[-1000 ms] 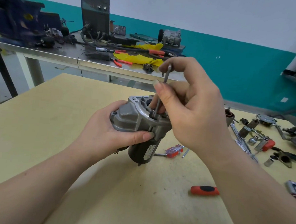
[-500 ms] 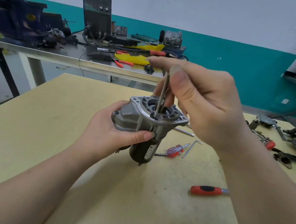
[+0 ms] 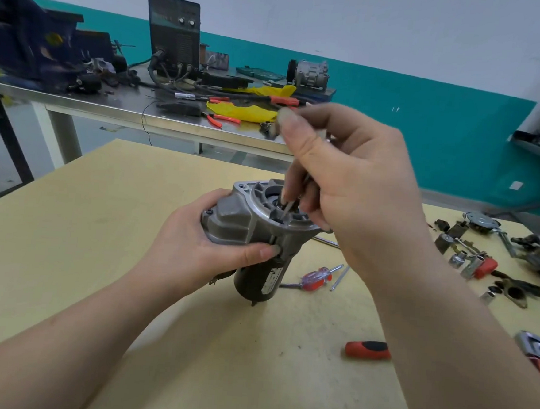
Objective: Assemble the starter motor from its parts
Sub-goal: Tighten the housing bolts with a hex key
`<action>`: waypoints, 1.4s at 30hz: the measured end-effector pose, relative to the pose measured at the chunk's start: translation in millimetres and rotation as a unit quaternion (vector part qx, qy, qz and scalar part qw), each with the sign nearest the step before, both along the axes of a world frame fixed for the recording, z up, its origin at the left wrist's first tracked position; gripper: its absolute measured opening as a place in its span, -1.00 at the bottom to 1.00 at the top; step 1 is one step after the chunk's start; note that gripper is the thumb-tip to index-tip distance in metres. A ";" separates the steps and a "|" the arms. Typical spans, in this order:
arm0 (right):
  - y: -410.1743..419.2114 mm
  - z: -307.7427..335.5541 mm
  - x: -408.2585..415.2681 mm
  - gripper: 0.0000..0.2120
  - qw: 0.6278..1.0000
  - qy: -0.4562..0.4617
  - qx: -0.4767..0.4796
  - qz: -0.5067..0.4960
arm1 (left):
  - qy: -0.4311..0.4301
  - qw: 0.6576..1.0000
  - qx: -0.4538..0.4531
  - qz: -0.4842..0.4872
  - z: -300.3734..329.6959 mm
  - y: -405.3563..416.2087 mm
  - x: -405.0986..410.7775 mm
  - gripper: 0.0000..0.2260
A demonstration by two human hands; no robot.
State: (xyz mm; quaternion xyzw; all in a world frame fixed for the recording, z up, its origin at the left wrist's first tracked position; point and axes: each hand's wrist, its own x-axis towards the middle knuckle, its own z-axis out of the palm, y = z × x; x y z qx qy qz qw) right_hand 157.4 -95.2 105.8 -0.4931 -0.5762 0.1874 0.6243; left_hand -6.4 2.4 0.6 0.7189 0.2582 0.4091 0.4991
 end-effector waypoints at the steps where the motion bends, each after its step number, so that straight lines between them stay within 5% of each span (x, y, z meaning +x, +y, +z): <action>1: -1.0 1.6 1.3 -0.87 0.999 0.013 -0.016 0.037 | -0.001 1.000 -0.001 -0.001 0.3 -0.1 -0.1 -0.39; 5: -4.3 4.9 14.7 -0.90 0.986 0.059 -0.051 0.149 | -0.005 1.000 -0.010 -0.011 0.9 -1.5 -0.4 -0.41; 12: -6.4 -18.7 11.4 -0.89 0.998 0.037 0.059 -0.001 | -0.017 1.000 -0.016 -0.008 1.0 -1.5 -1.9 -0.45; 23: -0.2 -13.3 19.6 -0.88 0.991 -0.056 0.048 0.109 | -0.015 0.999 -0.019 -0.021 4.4 -3.2 0.5 -0.44; 32: 4.9 -42.8 -5.1 -0.66 0.959 -0.112 0.175 -0.193 | -0.018 1.000 -0.005 -0.004 2.7 -5.3 1.1 -0.43; 37: -3.8 -22.2 1.7 -0.64 0.982 -0.160 0.093 -0.034 | -0.019 1.000 -0.016 -0.010 3.6 -5.7 2.3 -0.43; 42: -5.8 -4.3 10.7 -0.73 0.995 -0.076 0.030 0.061 | -0.013 1.000 -0.006 -0.002 3.7 -5.2 2.9 -0.42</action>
